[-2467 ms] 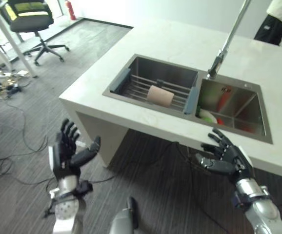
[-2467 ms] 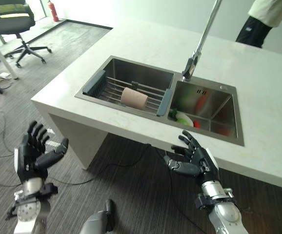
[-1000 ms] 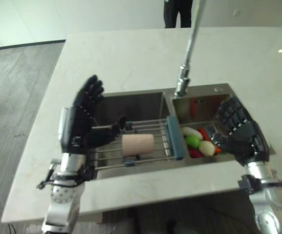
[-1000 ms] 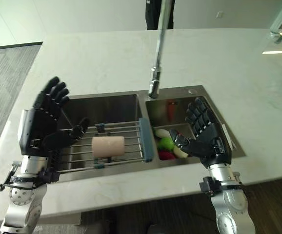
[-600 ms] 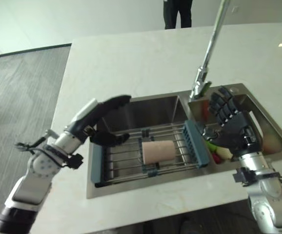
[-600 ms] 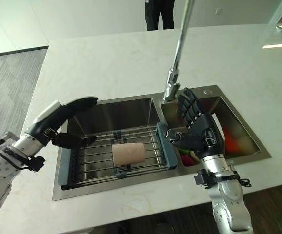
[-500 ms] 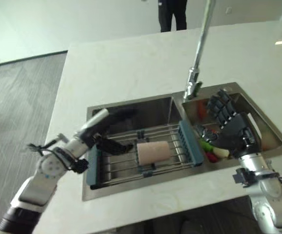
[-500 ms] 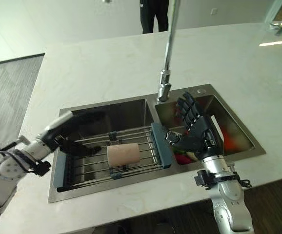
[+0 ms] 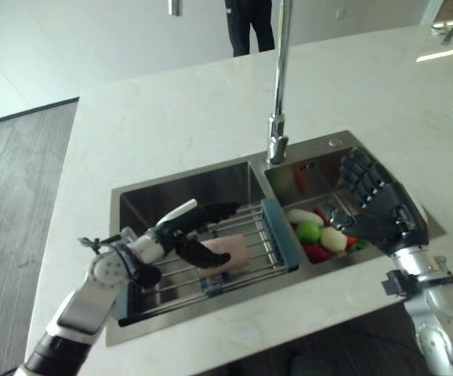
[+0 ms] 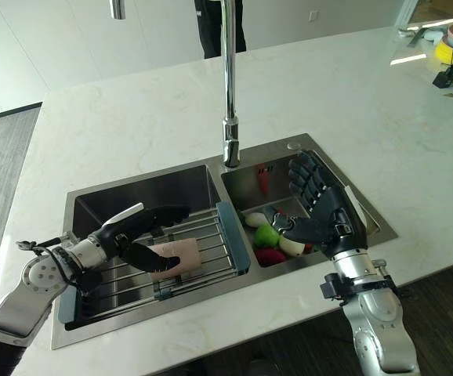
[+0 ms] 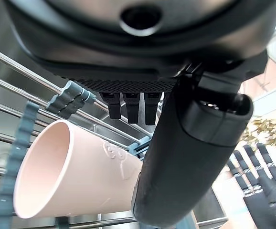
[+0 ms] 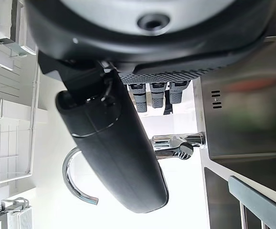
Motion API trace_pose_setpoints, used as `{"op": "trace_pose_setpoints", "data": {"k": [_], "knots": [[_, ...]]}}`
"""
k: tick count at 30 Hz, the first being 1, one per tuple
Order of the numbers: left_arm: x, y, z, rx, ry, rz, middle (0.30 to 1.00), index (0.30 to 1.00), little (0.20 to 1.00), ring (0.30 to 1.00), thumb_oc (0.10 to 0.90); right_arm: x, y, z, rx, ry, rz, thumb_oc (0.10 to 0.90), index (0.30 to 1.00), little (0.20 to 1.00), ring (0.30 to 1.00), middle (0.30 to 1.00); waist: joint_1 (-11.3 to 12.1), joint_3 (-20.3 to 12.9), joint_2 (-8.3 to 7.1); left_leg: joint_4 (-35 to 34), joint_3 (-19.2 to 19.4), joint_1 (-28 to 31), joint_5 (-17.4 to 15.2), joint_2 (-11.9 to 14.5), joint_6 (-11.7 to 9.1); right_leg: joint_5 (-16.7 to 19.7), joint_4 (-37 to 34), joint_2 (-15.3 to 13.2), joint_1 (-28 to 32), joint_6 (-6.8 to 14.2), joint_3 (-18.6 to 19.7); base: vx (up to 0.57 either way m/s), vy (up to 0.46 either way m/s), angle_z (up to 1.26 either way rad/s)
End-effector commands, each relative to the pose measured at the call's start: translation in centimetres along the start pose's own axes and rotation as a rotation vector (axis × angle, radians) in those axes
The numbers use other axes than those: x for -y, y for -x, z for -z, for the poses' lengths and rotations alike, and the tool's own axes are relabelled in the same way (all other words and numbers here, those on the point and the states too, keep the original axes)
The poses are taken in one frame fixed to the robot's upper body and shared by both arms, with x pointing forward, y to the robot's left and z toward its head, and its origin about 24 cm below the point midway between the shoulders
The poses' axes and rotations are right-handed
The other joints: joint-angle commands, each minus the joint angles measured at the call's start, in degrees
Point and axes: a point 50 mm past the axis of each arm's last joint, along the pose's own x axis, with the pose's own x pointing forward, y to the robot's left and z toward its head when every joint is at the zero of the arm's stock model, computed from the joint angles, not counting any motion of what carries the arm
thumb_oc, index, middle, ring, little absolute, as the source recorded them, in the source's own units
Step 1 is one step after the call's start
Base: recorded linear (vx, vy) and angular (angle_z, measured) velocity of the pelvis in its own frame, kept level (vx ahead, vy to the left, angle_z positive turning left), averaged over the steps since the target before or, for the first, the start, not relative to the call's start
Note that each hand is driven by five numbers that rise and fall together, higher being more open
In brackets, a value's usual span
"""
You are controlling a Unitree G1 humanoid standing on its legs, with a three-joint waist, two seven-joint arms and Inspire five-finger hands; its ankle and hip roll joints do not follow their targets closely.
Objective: Place the dishes in the dishwasher.
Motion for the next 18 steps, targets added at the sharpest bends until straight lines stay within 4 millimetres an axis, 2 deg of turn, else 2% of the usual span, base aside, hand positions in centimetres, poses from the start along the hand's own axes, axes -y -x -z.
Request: {"op": "trace_pose_setpoints", "data": {"k": [1, 11, 18], "knots": [[-2.0, -0.5, -3.6, 0.137, -0.102, -0.066, 0.9, 0.9, 0.9, 0.9, 0.8, -0.9, -1.6, -4.1, 0.229, 0.059, -0.05, 0.8, 0.9, 0.9, 0.9, 0.9, 0.64, -4.79, -0.58, 0.63, -3.01, 3.24, -4.88, 3.13, -4.85, -1.72, 2.78, -0.95, -0.48, 3.78, -1.29, 0.0, 0.0, 0.0], [-1.4, -0.3, -2.7, 0.083, -0.085, -0.028, 0.9, 0.9, 0.9, 0.9, 0.8, -0.8, -1.4, -4.1, 0.212, 0.084, -0.055, 0.8, 0.9, 0.9, 0.9, 0.9, 0.72, -4.51, -0.53, 0.63, -2.71, 3.61, -4.99, 3.29, -4.94, -1.9, 2.78, -0.84, -0.28, 3.55, -1.95, 0.0, 0.0, 0.0], [-1.3, -0.3, -2.2, 0.037, -0.149, -0.042, 0.9, 0.9, 0.9, 0.9, 0.8, -0.8, -1.5, -4.1, 0.209, 0.104, -0.067, 0.8, 0.9, 0.9, 0.9, 0.9, 0.78, -4.39, -0.52, 0.63, -2.75, 3.68, -5.01, 3.42, -5.01, -2.03, 2.78, -0.7, -0.23, 3.42, -2.07, 0.0, 0.0, 0.0]]}}
